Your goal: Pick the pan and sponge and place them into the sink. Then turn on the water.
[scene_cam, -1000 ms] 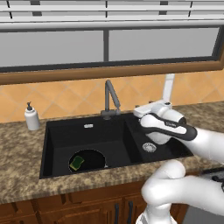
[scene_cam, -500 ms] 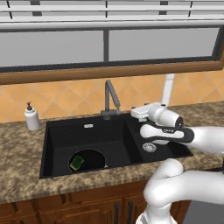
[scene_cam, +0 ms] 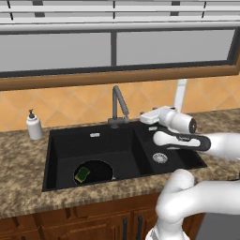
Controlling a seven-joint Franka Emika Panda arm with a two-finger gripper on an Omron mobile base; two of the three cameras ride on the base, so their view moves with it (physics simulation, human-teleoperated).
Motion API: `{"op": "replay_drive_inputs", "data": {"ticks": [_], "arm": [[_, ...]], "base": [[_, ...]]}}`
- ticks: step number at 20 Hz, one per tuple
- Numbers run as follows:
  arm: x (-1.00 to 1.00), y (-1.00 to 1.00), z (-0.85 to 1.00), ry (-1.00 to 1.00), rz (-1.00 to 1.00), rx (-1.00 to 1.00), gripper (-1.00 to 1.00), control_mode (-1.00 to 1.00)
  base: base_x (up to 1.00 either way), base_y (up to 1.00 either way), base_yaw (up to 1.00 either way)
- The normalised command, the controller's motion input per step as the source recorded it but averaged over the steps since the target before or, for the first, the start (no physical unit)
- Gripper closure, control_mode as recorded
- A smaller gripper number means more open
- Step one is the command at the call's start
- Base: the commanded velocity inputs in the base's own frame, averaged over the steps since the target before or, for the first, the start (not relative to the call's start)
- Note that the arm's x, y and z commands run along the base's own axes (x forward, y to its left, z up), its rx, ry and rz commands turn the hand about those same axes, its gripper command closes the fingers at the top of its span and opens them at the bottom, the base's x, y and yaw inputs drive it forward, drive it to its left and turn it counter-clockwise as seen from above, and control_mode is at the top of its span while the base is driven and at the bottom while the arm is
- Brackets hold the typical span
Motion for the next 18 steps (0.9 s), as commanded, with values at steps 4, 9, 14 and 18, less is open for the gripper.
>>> {"op": "replay_drive_inputs", "data": {"ticks": [4,9,14,18], "arm": [[0.14,0.06,0.00,0.00,0.07,-0.10,-1.00,-1.00],[0.27,0.12,-0.01,0.00,0.12,-0.02,-1.00,-1.00],[0.28,0.05,-0.17,0.01,0.16,0.00,-1.00,-1.00],[0.17,-0.12,-0.36,0.00,0.17,0.07,-1.00,-1.00]], "base": [[0.00,0.00,0.00],[0.00,0.00,0.00],[0.00,0.00,0.00],[0.00,0.00,0.00]]}}
